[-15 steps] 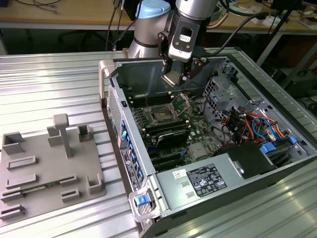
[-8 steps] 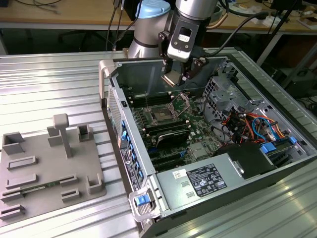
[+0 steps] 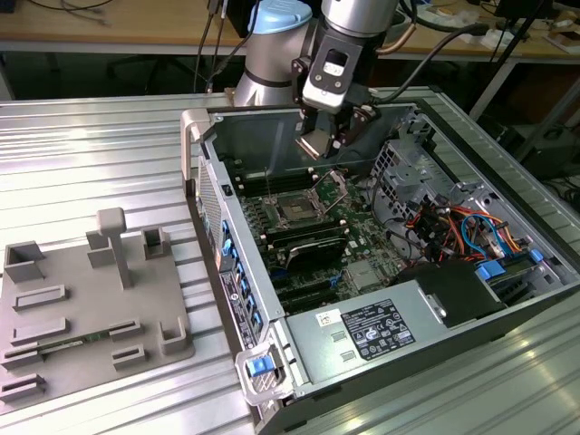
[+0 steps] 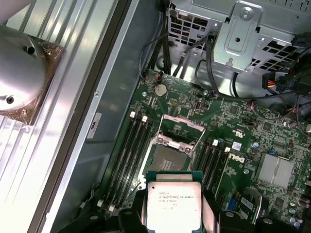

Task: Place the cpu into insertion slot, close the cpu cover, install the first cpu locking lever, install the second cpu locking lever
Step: 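Place the cpu into insertion slot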

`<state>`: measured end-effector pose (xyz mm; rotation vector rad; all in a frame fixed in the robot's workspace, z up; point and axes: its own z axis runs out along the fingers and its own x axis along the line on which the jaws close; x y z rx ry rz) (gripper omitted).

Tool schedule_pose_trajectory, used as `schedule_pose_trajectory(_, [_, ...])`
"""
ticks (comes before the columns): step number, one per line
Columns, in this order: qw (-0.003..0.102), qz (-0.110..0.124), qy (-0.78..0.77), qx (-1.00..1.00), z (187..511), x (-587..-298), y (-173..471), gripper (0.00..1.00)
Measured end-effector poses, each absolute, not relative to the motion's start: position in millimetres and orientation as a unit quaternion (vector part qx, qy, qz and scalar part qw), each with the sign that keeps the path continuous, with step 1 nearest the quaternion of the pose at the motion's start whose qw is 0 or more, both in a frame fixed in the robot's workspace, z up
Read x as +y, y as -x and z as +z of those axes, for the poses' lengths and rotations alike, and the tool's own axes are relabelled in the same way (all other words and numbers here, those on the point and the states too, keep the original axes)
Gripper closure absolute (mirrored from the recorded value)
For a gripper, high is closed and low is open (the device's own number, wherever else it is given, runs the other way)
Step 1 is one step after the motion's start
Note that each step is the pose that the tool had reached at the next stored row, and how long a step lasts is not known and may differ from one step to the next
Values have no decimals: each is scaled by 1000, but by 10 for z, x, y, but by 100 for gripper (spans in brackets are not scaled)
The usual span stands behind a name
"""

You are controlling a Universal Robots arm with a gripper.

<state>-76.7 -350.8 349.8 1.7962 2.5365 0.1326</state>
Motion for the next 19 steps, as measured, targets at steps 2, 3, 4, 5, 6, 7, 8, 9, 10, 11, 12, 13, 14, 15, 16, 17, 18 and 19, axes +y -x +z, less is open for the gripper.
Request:
schedule_pose_trajectory(2, [16, 43, -582, 812, 3498, -3509, 767, 45])
schedule_pose_trajectory(3, [16, 42, -583, 811, 3498, -3509, 767, 45])
schedule_pose_trajectory(4, [16, 42, -585, 810, 3498, -3510, 767, 45])
schedule_pose_trajectory(5, [16, 42, -588, 808, 3498, -3510, 767, 45])
schedule_pose_trajectory(6, [16, 42, -589, 807, 3497, -3511, 767, 45])
schedule_pose_trajectory(7, [16, 42, -591, 806, 3497, -3511, 768, 45])
schedule_pose_trajectory(8, [16, 42, -593, 804, 3497, -3511, 768, 45])
schedule_pose_trajectory(9, [16, 42, -594, 803, 3497, -3511, 768, 45])
schedule_pose_trajectory(10, [16, 42, -596, 802, 3496, -3511, 768, 45])
schedule_pose_trajectory(11, [16, 42, -597, 801, 3496, -3512, 768, 45])
schedule_pose_trajectory(12, [16, 42, -599, 800, 3496, -3512, 767, 45])
schedule_pose_trajectory(13, [17, 42, -601, 798, 3496, -3512, 768, 45])
schedule_pose_trajectory(14, [17, 42, -602, 797, 3495, -3512, 768, 45])
schedule_pose_trajectory(15, [17, 42, -604, 795, 3495, -3512, 768, 45])
schedule_pose_trajectory(16, [17, 42, -606, 794, 3495, -3513, 767, 45])
schedule_pose_trajectory(17, [17, 42, -608, 793, 3495, -3513, 768, 45])
schedule_pose_trajectory(18, [17, 42, -610, 791, 3494, -3514, 768, 45])
schedule_pose_trajectory(19, [17, 42, -613, 789, 3494, -3514, 768, 45])
